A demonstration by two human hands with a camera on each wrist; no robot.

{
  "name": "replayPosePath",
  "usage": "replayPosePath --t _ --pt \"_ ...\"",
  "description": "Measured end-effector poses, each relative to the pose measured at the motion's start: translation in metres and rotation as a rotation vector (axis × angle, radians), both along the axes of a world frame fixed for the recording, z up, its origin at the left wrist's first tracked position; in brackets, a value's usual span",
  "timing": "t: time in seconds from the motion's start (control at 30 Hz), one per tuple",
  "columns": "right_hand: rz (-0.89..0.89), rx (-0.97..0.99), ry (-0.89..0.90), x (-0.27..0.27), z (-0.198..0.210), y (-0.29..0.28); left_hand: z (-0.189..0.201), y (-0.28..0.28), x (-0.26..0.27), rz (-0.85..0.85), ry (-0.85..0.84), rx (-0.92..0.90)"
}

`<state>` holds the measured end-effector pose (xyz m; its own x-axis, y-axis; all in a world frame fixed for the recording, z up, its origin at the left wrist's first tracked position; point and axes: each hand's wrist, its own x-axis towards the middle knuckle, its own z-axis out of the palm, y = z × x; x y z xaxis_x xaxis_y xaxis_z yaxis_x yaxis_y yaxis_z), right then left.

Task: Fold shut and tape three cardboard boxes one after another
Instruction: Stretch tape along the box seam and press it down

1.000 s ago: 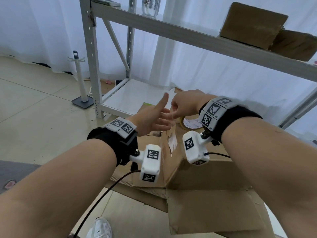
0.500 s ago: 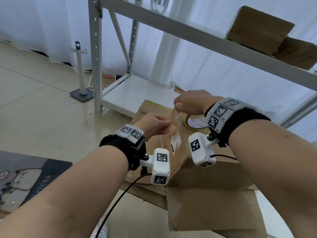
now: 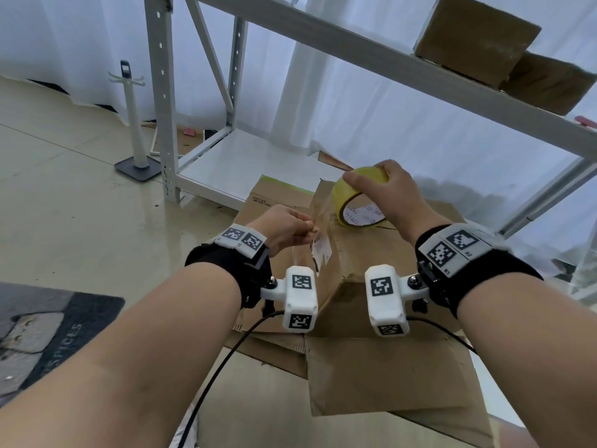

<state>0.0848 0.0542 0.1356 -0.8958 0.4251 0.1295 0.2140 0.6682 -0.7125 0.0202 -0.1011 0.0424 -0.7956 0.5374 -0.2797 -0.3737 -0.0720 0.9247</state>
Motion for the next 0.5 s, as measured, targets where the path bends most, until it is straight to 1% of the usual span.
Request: replayPosePath --t 0.07,0.2,0.27,0.4,0.5 --pt "-0.055 -0.081 -0.036 0.002 0.002 0.003 0.0 0.004 -0.001 -0.017 0.003 0.0" --pt "-0.055 -0.035 -0.203 -0.002 0.012 0.001 0.0 0.009 -0.001 -0.017 0.021 -0.031" --pt "-0.047 -0.035 -0.253 -0.003 0.016 -0.002 -0.002 0.01 -0.001 -0.003 0.023 -0.039" --pt "-0.04 -0.021 -0.249 -0.004 0.015 -0.005 -0.006 0.011 0.0 0.019 0.058 -0.098" --pt "-0.034 0.01 -0.187 -0.001 0.01 -0.008 -0.009 0.013 0.001 0.027 0.113 -0.159"
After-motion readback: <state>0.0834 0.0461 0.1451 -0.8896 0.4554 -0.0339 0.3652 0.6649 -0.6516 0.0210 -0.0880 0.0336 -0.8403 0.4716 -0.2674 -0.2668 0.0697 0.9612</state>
